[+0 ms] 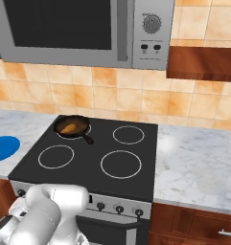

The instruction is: Pick the croissant and place it on the pan. Then turn on the stove to warm the croissant.

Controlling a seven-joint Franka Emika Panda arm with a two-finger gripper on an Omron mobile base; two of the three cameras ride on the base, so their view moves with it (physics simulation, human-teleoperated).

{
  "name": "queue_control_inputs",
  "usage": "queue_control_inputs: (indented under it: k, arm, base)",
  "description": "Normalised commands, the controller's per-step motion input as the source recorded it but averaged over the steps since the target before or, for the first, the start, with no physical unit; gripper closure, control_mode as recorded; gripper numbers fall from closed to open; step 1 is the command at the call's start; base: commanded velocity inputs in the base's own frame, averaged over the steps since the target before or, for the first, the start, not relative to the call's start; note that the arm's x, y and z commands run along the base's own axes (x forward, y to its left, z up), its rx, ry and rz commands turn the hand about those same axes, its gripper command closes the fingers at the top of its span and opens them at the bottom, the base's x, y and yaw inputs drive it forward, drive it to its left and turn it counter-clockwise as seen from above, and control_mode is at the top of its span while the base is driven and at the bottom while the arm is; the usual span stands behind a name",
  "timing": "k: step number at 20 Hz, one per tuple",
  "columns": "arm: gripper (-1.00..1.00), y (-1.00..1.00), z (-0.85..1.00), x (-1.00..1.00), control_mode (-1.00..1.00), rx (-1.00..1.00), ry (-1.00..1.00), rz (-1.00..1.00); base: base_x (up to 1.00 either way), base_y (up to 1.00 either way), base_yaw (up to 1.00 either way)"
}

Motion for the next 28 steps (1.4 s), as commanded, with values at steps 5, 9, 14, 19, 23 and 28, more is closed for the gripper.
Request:
queue_control_inputs:
  k: [5, 9, 14, 19, 23, 28]
  arm:
    - [1.00, 0.00, -0.01, 0.26, -1.00, 0.00, 0.00, 0.00]
    - [1.00, 0.00, 0.00, 0.35, -1.00, 0.00, 0.00, 0.00]
    - [1.00, 0.00, 0.00, 0.28, -1.00, 0.00, 0.00, 0.00]
    - [1.00, 0.00, 0.00, 0.06, -1.00, 0.00, 0.00, 0.00]
    - [1.00, -0.01, 0.00, 0.00, -1.00, -0.03, 0.00, 0.00]
    - [1.00, -0.04, 0.00, 0.07, -1.00, -0.26, 0.00, 0.00]
  base:
    - [0.00, 0.00, 0.00]
    - [0.00, 0.00, 0.00]
    - [0.00, 0.00, 0.00]
    - [0.00, 0.00, 0.00]
    - [0.00, 0.00, 0.00]
    - [0.00, 0.00, 0.00]
